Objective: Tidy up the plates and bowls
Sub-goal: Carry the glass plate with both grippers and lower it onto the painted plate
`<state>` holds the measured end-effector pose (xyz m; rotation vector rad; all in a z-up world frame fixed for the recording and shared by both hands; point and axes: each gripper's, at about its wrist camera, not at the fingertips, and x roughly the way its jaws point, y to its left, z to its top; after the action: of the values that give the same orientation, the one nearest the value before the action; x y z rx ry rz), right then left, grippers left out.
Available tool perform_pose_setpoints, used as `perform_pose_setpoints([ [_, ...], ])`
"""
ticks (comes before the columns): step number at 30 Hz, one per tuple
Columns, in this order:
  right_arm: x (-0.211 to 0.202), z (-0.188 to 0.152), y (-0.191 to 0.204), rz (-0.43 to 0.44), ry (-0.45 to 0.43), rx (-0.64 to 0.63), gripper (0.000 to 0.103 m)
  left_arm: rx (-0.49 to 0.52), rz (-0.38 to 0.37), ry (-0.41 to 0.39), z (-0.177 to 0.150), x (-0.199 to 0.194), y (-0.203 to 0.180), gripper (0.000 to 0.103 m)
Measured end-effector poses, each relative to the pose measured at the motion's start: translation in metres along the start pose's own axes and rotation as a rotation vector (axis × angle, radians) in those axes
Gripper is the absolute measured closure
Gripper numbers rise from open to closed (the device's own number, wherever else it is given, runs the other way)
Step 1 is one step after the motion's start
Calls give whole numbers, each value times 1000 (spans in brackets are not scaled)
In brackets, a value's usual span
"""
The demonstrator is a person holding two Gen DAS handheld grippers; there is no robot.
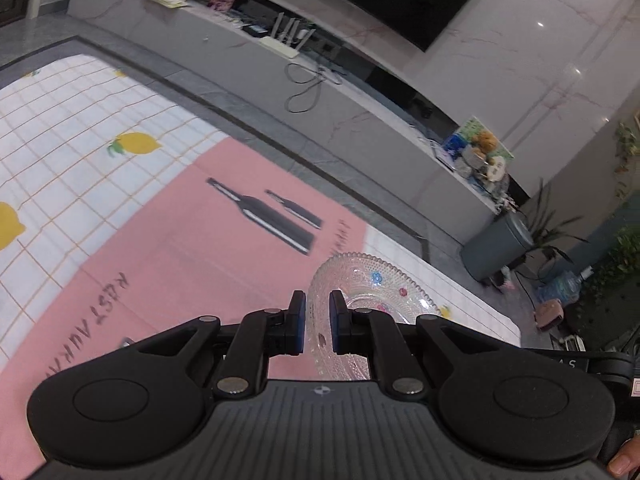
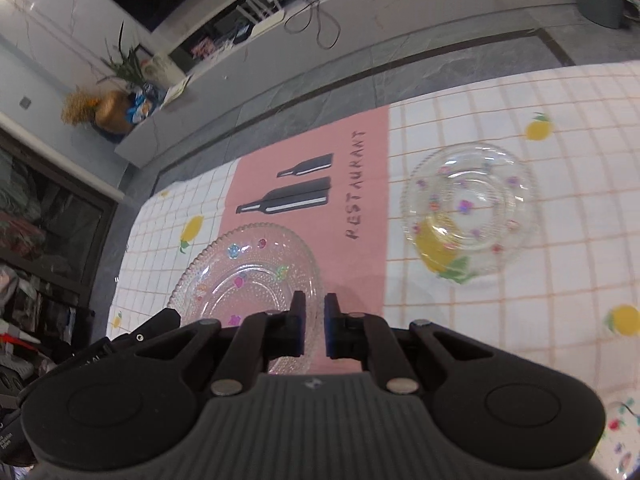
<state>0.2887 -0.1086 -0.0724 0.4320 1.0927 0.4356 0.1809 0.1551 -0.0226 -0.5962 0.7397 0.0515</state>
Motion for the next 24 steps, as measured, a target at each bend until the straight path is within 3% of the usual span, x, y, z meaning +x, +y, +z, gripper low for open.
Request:
perform_pose_setpoints([
  [11, -90, -35, -66, -10, -108, 105, 96, 99, -93, 39, -43, -12, -76, 90],
  [24, -175, -88, -152, -105, -200, 210, 96, 175, -201, 163, -113, 1, -139, 90],
])
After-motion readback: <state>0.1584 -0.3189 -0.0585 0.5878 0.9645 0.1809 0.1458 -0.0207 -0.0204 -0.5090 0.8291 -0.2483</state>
